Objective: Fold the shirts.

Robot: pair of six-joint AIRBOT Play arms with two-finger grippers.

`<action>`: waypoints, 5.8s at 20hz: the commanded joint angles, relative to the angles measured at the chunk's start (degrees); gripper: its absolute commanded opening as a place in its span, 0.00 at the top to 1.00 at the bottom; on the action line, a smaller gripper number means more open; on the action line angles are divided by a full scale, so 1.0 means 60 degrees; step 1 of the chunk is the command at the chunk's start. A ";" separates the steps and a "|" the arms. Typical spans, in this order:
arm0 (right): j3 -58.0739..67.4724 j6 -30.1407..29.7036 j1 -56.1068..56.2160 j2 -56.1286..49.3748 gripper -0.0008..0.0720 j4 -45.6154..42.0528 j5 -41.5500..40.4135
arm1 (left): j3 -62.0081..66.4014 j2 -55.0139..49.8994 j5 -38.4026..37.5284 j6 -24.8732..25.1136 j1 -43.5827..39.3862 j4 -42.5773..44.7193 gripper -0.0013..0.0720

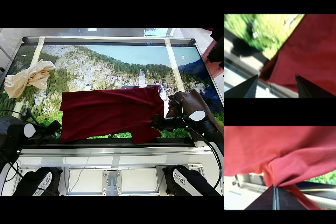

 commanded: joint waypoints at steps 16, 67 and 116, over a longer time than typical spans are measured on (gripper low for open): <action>0.0175 0.0051 0.0007 0.0616 0.95 -0.0062 0.0637 | 0.0597 -0.1392 0.0532 0.2218 0.0007 -0.1847 0.97; 0.5435 0.0393 -0.0674 -0.5388 0.08 -0.2524 -0.0102 | 1.0003 -0.5978 0.2033 0.4677 -0.0845 0.1887 0.24; 0.5504 -0.1665 0.0026 -0.6674 0.95 -0.0754 -0.0623 | 0.9989 -0.6247 0.0962 0.5257 -0.0929 -0.0619 0.46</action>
